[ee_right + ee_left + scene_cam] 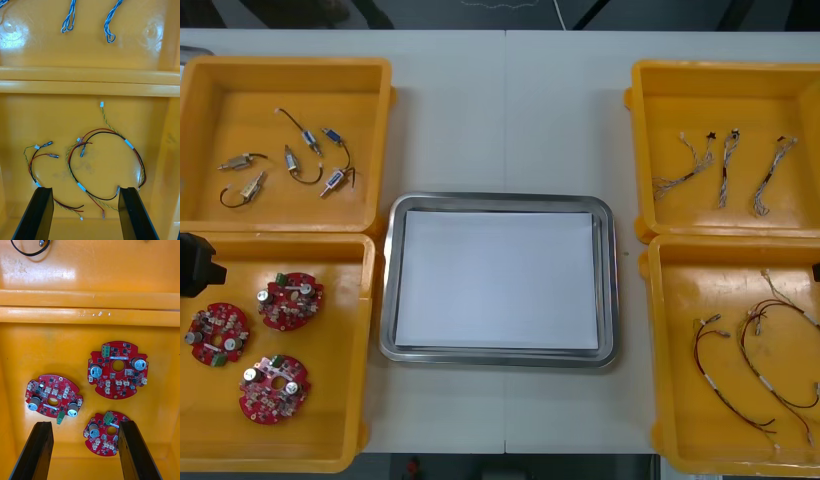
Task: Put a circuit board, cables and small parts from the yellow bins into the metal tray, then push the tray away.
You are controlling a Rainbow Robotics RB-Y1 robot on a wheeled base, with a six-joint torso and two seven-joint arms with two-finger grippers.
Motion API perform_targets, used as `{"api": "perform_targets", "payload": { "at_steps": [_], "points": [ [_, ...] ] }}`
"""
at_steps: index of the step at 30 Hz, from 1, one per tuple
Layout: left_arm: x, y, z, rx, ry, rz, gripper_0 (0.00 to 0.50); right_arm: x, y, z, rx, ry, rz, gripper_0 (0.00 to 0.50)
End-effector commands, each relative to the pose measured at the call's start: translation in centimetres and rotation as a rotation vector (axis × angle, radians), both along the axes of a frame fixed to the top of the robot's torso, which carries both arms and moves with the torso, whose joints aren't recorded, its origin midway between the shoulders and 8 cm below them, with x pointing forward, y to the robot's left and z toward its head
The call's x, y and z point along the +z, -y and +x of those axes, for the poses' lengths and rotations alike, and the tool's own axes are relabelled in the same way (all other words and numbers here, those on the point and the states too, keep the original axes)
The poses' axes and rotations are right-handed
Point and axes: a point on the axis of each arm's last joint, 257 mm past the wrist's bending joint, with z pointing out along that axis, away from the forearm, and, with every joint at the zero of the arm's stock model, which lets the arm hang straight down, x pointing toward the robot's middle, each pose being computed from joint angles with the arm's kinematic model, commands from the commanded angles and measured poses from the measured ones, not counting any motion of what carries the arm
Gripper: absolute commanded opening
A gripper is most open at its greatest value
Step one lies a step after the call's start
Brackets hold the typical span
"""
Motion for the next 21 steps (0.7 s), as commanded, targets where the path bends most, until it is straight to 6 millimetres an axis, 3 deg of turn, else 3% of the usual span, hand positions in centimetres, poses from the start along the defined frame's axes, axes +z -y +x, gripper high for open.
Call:
{"api": "perform_targets", "payload": {
  "at_steps": [1, 21],
  "points": [
    [1.34, -1.50, -0.53, -0.050, 0.015, 0.080, 0.500, 1.06, 1.69, -0.40, -0.047, 0.010, -0.021, 0.500],
    [1.34, -1.50, -0.53, -0.050, 0.015, 0.080, 0.500, 1.06, 1.69, -0.40, -0.047, 0.010, -0.021, 0.500]
  ]
}}
